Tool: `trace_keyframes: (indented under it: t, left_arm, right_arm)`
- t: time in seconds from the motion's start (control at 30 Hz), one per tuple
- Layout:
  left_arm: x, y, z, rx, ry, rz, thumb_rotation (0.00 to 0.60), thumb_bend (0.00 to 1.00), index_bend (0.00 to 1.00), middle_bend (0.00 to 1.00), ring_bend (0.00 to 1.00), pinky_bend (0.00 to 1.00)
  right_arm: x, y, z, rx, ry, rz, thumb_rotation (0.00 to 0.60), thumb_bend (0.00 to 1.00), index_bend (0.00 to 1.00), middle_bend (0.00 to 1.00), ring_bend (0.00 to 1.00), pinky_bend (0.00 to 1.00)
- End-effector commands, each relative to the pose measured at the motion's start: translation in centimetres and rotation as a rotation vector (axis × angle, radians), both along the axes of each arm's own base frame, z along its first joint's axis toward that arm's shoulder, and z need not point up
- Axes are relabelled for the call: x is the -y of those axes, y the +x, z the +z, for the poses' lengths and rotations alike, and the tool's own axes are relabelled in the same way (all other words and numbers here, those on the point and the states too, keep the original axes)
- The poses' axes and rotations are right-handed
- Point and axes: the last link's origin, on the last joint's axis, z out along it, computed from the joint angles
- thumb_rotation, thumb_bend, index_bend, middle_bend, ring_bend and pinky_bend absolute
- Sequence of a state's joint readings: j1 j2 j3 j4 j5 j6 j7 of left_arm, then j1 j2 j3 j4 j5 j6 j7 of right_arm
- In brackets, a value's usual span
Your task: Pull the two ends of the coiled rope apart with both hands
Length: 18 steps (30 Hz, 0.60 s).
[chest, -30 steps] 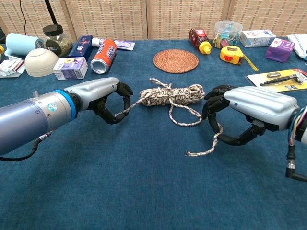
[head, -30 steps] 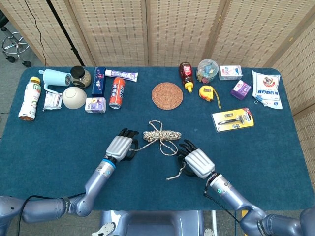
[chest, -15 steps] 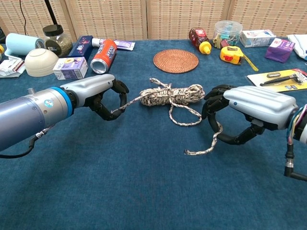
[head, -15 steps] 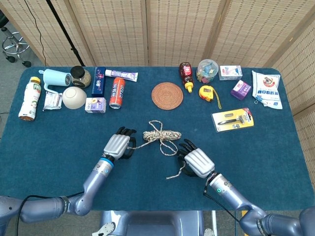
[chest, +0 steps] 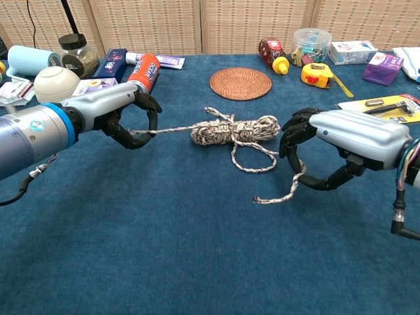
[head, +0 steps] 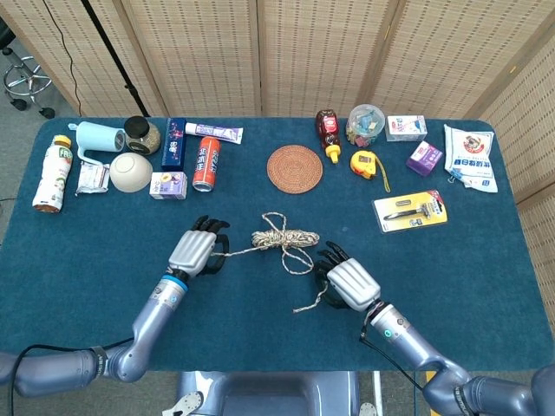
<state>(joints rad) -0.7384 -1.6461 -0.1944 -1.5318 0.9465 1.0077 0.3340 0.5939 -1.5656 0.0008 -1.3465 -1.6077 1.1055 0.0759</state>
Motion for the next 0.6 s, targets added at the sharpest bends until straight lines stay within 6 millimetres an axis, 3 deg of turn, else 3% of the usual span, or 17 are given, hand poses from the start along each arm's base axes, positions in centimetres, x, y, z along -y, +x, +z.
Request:
trace_keyframes:
  t: [0.03,0.6]
  left_arm:
    - [-0.1,-0.7,1.2,0.012,0.023,0.009,0.600,0.48,0.65,0.22,0.13,0.00]
    - [-0.3,-2.7,4.2,0.036,0.072,0.040,0.600,0.50,0.68,0.26,0.16,0.00]
  right_arm:
    - [0.1,0.0,0.3,0.005,-0.010,0.000,0.600,0.47,0.66,0.35,0.15,0.00]
    - [0.4,-0.2,1.5,0.004,-0.036,0.000,0.600,0.47,0.67,0.36,0.16,0.00]
